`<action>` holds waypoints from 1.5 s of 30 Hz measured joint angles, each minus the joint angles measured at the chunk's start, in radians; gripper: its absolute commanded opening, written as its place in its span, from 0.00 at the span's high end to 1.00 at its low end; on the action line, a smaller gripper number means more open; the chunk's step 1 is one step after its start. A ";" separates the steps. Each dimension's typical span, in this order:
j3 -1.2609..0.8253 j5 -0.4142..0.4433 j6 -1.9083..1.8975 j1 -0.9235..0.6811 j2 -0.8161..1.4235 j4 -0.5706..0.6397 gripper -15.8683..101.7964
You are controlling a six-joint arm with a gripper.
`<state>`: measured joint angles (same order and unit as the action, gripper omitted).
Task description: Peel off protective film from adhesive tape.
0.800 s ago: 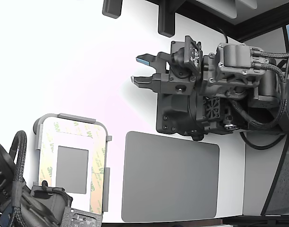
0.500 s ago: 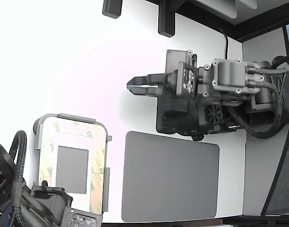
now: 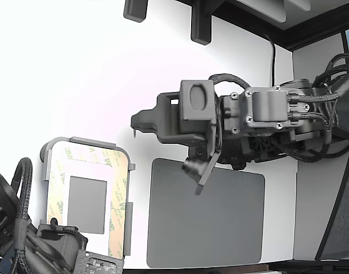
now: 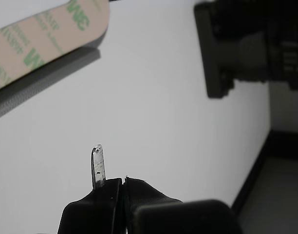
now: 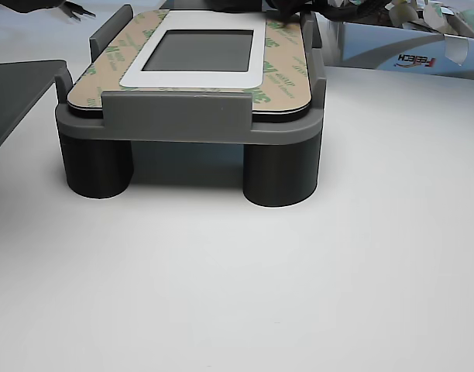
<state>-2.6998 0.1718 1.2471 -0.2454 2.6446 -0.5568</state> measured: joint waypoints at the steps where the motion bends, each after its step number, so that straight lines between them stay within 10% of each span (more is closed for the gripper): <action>1: 0.000 -0.020 0.020 0.000 -0.034 0.034 0.97; 12: 0.123 -0.264 0.149 -0.084 -0.359 0.227 0.97; 22: 0.184 -0.078 0.287 -0.242 -0.506 0.291 0.97; 45: 0.436 -0.020 0.410 -0.413 -0.767 0.193 0.96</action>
<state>-2.2642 0.1519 1.6567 -0.6581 1.8776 -0.3636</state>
